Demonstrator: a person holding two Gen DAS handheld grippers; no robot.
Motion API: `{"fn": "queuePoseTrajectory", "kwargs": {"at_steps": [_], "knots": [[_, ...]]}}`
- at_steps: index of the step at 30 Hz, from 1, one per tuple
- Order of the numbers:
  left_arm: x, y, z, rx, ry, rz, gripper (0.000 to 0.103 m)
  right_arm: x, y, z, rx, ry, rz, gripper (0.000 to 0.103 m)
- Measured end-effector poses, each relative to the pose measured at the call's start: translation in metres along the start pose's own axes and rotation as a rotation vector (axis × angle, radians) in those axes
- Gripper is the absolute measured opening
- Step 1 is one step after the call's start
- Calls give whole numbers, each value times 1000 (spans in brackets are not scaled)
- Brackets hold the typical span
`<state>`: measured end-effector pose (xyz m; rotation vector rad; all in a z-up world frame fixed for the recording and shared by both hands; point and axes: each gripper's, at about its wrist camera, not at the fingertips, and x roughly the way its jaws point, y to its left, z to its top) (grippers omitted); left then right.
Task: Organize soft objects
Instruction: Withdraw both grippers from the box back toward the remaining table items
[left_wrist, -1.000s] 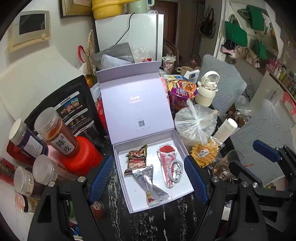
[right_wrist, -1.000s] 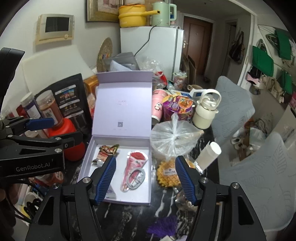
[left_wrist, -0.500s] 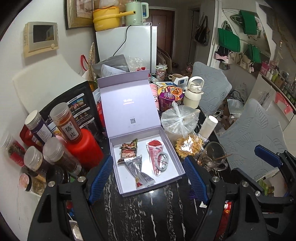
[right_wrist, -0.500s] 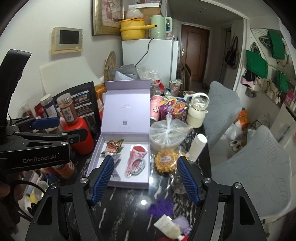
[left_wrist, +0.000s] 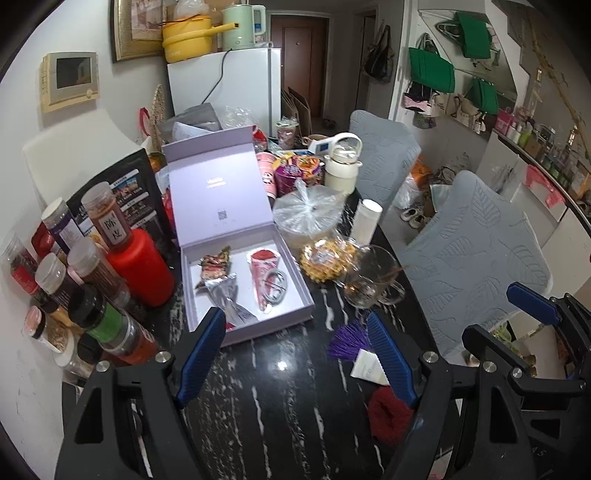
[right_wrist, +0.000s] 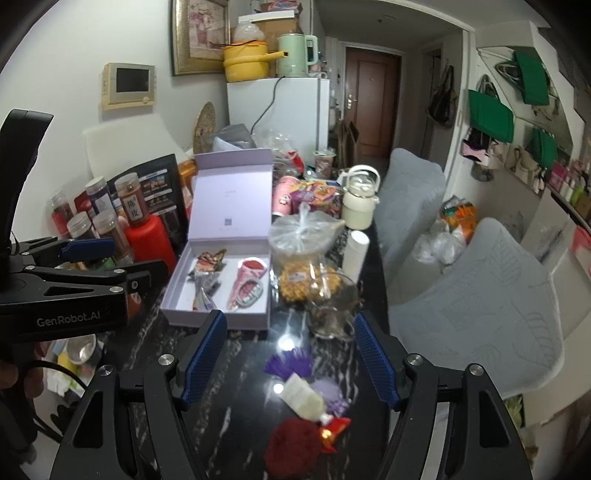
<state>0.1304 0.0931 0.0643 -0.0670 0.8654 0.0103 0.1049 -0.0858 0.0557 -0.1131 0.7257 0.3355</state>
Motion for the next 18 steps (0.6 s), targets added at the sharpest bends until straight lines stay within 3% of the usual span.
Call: {"fn": "queuePoseTrajectory", "kwargs": {"at_steps": [6, 18], "knots": [[-5, -34, -22, 4, 17, -39, 79, -18, -26, -23, 13, 12, -20, 72], [-20, -87, -61, 38, -7, -29, 79, -42, -63, -67, 36, 44, -37, 72]]}}
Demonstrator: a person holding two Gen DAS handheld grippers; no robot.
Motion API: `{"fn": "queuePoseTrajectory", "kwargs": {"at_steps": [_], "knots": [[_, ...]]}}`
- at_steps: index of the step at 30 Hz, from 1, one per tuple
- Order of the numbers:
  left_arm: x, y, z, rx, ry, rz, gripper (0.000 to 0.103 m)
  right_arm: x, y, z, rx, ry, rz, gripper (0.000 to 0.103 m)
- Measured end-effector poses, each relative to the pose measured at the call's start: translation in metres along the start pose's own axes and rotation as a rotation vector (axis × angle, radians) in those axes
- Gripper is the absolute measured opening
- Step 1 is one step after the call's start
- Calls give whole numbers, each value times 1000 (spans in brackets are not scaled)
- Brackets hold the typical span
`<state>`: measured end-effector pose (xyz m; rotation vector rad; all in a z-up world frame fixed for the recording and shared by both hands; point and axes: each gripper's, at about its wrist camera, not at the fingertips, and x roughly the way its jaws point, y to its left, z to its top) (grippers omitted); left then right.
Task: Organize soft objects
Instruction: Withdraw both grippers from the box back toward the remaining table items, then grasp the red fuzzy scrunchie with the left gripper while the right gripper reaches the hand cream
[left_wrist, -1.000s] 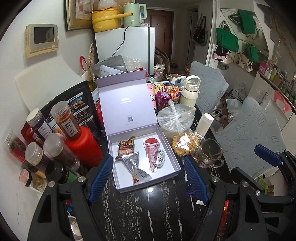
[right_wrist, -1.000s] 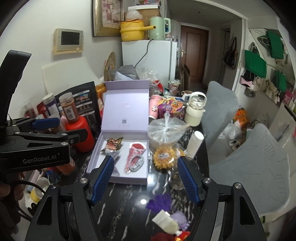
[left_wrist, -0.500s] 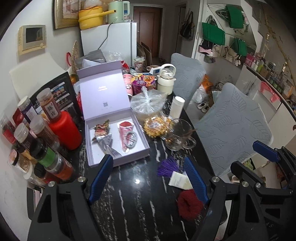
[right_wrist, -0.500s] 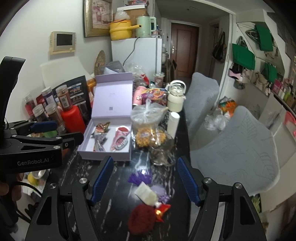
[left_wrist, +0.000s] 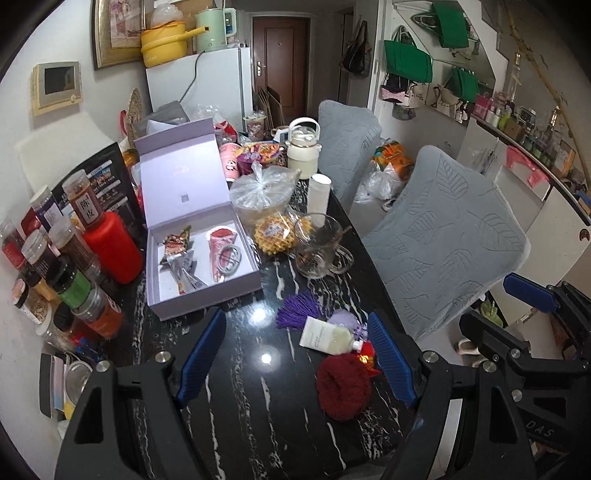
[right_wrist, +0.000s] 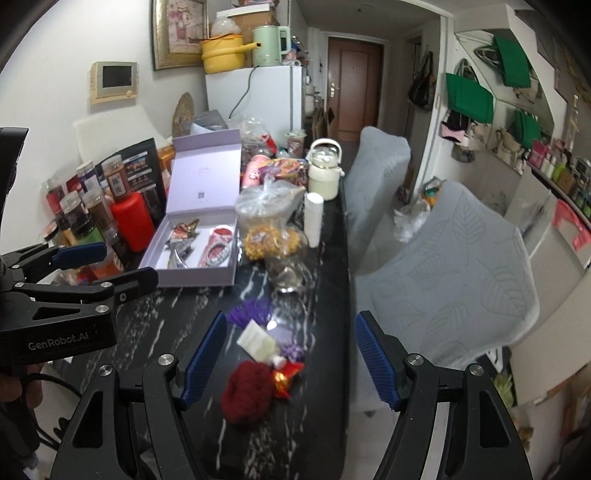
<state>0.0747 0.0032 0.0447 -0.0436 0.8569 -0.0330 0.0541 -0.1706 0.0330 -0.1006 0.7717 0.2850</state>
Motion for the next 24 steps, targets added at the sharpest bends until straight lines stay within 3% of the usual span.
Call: {"fn": "queuePoseTrajectory", "kwargs": {"at_steps": [17, 24], "knots": [[48, -34, -48, -9, 187, -105, 79, 36, -35, -55, 81, 163, -30, 72], [79, -40, -66, -10, 261, -109, 79, 62, -44, -79, 119, 235, -21, 72]]}}
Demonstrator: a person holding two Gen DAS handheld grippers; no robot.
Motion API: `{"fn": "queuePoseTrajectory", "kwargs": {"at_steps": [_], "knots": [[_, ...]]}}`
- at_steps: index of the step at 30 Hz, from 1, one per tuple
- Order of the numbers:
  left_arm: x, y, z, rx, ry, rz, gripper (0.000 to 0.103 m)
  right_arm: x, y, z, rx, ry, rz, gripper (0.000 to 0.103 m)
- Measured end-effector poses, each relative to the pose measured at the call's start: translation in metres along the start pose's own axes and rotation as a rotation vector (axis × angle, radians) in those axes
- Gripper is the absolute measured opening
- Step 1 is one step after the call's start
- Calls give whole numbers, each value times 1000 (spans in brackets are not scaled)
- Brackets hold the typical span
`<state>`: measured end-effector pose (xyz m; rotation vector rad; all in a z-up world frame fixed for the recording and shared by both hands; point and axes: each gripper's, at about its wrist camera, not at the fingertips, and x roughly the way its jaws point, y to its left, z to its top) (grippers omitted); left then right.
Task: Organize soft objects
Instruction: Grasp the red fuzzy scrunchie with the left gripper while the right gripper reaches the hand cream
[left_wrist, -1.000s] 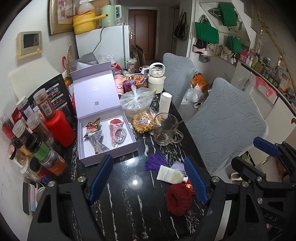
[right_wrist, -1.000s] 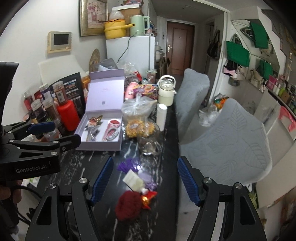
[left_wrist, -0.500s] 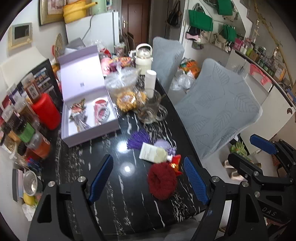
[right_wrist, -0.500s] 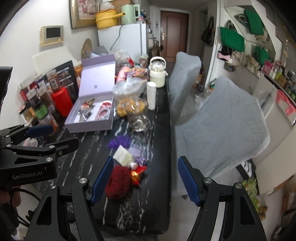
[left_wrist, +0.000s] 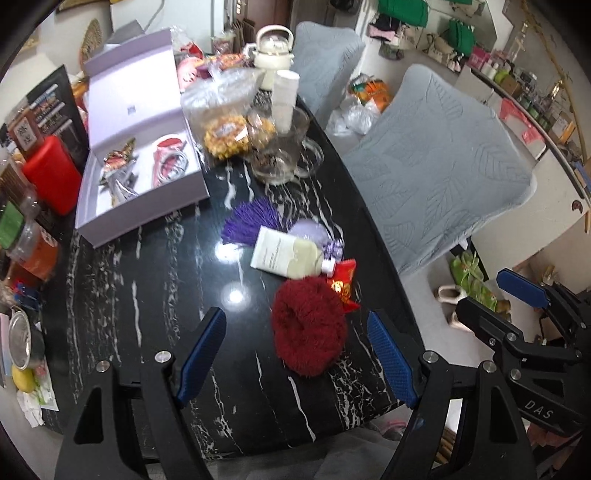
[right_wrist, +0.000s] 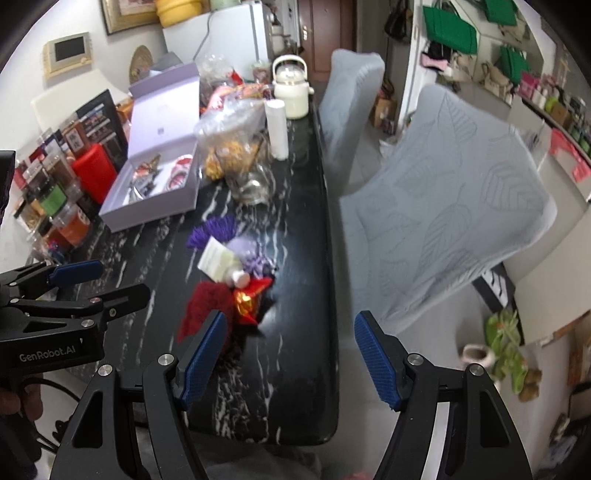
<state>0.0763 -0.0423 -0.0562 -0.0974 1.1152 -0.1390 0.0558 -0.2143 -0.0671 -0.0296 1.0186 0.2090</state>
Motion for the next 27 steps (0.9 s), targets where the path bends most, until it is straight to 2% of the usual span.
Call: {"fn": "queuePoseTrajectory", "kwargs": {"at_steps": [9, 18, 27], "knots": [[47, -3, -14, -3, 94, -79, 79, 35, -12, -19, 37, 89, 5, 72], [96, -5, -29, -12, 186, -80, 79, 63, -20, -30, 45, 144, -7, 72], [133, -2, -34, -1, 230, -65, 79, 84, -19, -27, 41, 179, -2, 72]]}}
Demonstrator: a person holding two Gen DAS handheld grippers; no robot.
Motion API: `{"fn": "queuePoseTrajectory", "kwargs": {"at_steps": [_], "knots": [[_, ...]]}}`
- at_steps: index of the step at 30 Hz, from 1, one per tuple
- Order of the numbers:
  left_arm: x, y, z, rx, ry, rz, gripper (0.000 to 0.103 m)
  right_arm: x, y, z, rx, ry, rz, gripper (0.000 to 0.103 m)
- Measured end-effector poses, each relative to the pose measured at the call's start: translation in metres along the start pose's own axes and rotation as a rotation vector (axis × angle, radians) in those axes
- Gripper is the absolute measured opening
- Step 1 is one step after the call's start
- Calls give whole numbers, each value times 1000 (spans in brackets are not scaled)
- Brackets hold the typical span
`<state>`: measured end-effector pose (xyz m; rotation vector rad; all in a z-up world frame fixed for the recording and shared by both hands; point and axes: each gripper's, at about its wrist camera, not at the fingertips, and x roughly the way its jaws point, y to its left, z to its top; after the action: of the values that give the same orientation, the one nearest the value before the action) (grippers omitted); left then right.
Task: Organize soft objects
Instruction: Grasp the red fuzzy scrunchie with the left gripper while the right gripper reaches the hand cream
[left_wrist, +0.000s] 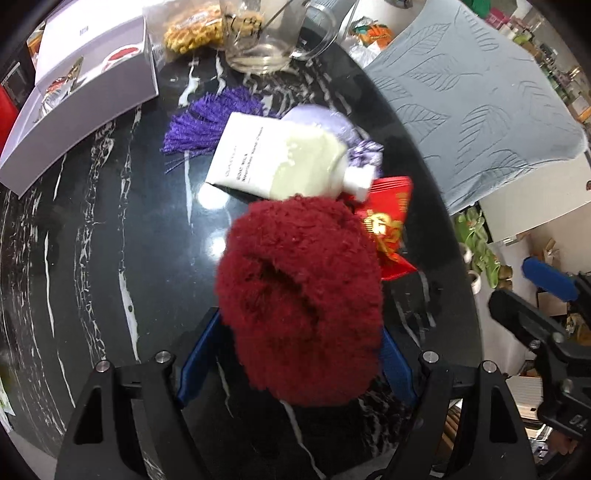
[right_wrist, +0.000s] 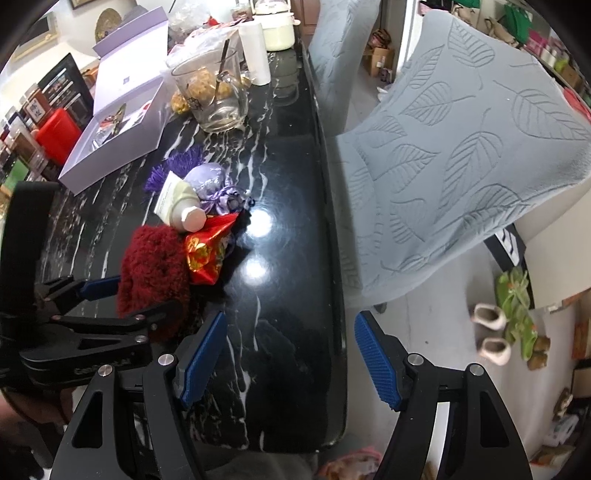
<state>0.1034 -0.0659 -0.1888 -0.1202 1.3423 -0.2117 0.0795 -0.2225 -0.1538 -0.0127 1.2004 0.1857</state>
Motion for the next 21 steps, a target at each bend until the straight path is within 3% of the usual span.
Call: {"fn": "queuePoseTrajectory", "kwargs": {"at_steps": [6, 15, 21], "knots": [[6, 13, 6, -10, -9, 47, 78, 10, 10, 13, -14, 5, 10, 72], [-4, 60, 17, -77, -42, 43, 50, 24, 42, 39, -45, 7, 49, 72], [-13, 90, 24, -88, -62, 74, 46, 37, 65, 57, -73, 5, 82, 72]]}}
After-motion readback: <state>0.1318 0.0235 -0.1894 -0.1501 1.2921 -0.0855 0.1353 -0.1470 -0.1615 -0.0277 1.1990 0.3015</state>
